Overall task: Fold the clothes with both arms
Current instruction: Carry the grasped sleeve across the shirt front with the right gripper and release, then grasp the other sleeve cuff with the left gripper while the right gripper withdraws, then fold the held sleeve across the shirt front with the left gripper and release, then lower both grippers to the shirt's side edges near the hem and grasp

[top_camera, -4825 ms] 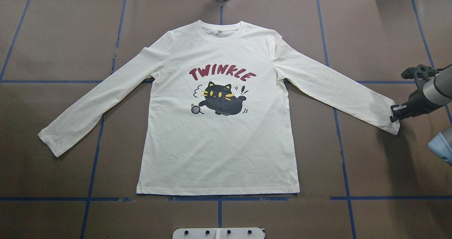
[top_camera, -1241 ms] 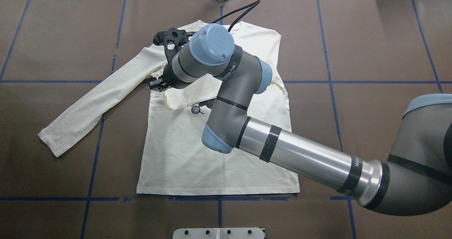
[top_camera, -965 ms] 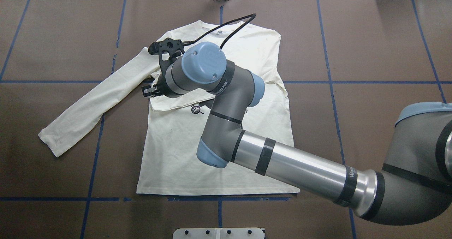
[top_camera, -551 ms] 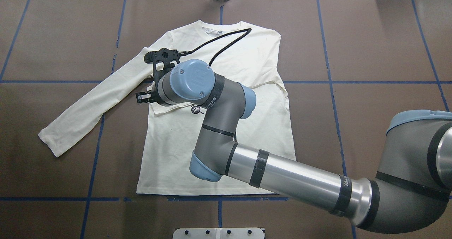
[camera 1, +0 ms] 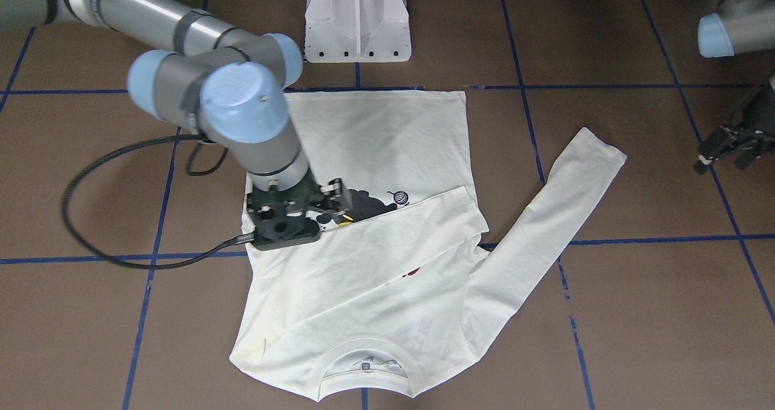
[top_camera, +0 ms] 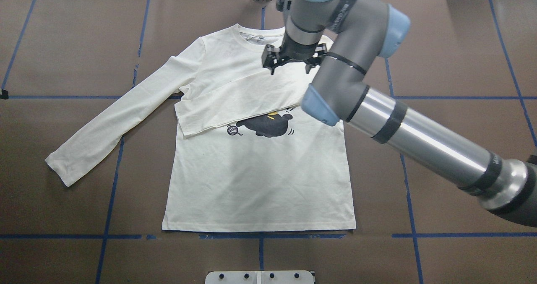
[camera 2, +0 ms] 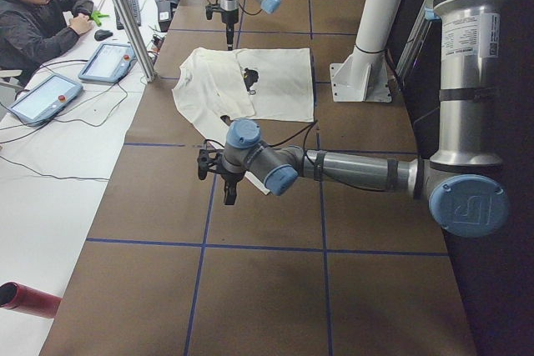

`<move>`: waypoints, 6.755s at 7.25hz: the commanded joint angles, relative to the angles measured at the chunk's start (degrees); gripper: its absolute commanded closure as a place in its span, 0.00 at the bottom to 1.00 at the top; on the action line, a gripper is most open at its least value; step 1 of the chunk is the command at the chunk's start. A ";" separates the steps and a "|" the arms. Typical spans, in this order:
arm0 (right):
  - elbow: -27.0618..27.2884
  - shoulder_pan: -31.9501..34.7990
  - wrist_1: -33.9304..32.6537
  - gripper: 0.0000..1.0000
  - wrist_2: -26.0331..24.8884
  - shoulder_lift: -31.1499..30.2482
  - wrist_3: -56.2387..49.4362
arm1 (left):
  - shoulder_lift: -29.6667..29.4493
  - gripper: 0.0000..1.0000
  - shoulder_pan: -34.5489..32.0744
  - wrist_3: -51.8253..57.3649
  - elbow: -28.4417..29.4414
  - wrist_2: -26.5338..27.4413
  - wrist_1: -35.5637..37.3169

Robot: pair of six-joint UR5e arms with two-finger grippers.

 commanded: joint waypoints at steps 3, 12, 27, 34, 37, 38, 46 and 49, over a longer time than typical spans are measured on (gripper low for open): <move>2.79 11.73 -4.43 0.00 6.50 -10.52 -17.06 | 5.51 0.00 24.12 -31.20 -5.99 15.37 -3.84; 2.88 12.37 -4.08 0.00 7.84 -11.15 -17.87 | 5.42 0.35 28.47 -32.58 -3.09 19.97 -3.32; 18.08 18.78 1.19 0.00 10.81 -37.25 -19.54 | -46.96 1.00 20.04 -26.43 1.33 19.18 33.43; 17.47 19.14 1.19 0.00 11.44 -37.34 -18.84 | -66.99 1.00 36.38 -34.15 17.78 24.44 27.83; 17.03 19.14 1.19 0.00 11.53 -37.26 -18.75 | -71.27 1.00 41.46 -38.43 29.90 28.84 22.18; 17.03 19.14 1.19 0.00 11.88 -37.17 -18.75 | -76.01 1.00 43.57 -40.56 38.13 30.41 18.00; 23.15 14.25 3.11 0.00 12.33 -36.55 -7.83 | -58.29 0.02 40.01 -22.15 14.58 27.37 23.38; 28.79 1.26 11.35 0.00 3.12 -37.52 12.46 | -42.70 0.01 34.81 -17.11 -3.56 20.76 32.25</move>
